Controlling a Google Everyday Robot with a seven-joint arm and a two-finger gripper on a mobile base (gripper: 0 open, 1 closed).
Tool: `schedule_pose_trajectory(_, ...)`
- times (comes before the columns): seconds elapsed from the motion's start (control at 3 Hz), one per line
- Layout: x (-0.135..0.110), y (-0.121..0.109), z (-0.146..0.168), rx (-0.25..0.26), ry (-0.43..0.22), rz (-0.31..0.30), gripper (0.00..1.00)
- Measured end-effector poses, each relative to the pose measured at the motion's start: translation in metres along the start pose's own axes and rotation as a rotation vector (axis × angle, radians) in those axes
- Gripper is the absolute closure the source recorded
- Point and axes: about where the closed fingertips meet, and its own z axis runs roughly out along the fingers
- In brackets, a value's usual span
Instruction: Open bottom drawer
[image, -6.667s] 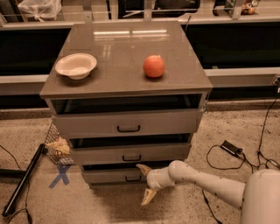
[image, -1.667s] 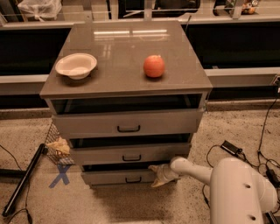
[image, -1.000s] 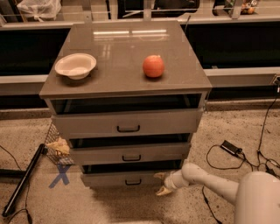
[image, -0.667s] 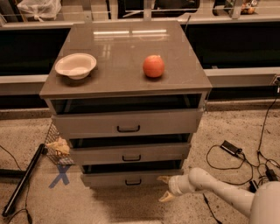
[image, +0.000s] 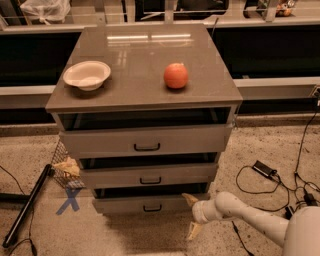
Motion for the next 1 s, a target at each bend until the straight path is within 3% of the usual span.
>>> schedule_pose_trajectory(0.33, 0.007, -0.019, 0.019, -0.009, 0.057, 0.007, 0.00)
schedule_pose_trajectory(1.0, 0.037, -0.062, 0.050, 0.040, 0.123, 0.011, 0.02)
